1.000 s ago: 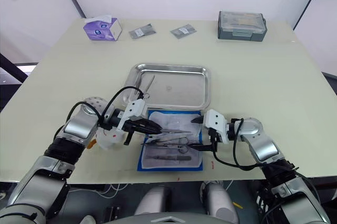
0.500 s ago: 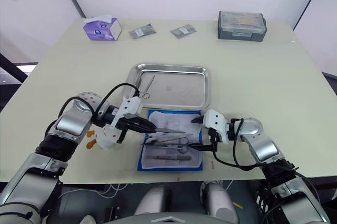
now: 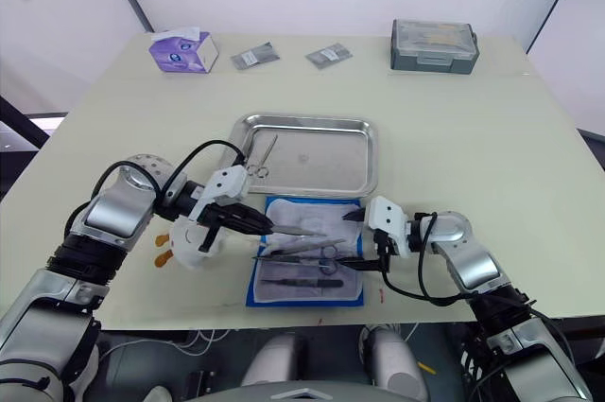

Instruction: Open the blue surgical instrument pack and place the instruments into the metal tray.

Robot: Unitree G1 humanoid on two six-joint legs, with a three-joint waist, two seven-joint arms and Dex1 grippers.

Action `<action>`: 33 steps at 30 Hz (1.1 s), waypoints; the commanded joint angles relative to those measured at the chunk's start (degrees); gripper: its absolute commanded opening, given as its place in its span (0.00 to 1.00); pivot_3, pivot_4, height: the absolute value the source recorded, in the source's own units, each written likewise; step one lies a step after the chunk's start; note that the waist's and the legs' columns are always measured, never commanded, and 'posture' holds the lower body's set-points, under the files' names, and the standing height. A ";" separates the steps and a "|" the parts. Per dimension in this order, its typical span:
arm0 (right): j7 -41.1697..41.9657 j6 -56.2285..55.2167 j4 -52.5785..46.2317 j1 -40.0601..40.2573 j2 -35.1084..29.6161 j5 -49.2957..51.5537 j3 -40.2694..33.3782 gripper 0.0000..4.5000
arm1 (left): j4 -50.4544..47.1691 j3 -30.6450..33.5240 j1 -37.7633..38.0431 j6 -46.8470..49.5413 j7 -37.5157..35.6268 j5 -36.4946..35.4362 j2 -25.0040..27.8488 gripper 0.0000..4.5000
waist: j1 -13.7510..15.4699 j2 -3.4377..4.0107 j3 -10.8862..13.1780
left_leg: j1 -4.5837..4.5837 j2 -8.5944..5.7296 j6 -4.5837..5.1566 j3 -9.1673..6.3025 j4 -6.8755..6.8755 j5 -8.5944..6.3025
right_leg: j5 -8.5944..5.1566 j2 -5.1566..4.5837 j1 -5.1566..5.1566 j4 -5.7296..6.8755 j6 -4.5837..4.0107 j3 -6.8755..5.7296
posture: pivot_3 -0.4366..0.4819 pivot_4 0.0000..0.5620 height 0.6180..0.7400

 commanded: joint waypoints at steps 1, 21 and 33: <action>0.09 5.33 8.30 3.89 -0.81 -4.97 5.17 1.00 | -2.85 2.31 -1.29 0.73 -1.78 -2.29 1.54 0.01 | 0.00 0.02 0.02 | 0.00 0.00 0.00 0.00 0.00 0.00 | 0.00 0.00 0.00 0.00 0.00 0.00 | 0.48 0.27 0.95; 0.33 5.22 8.79 3.34 -0.64 -5.07 5.23 1.00 | -4.98 3.36 -0.19 3.37 -3.96 -5.93 9.55 0.01 | -0.02 0.15 0.17 | -0.01 0.02 0.00 0.03 0.00 0.00 | -0.02 0.02 -0.02 0.00 0.03 0.00 | 0.48 0.27 0.95; 0.31 5.01 9.31 3.03 -0.35 -5.21 5.20 1.00 | -5.61 2.69 0.68 3.99 -3.91 -9.99 16.03 0.01 | -0.06 0.09 0.20 | 0.01 0.08 0.00 0.05 0.00 0.00 | -0.05 0.06 -0.04 0.00 0.05 0.02 | 0.48 0.27 0.95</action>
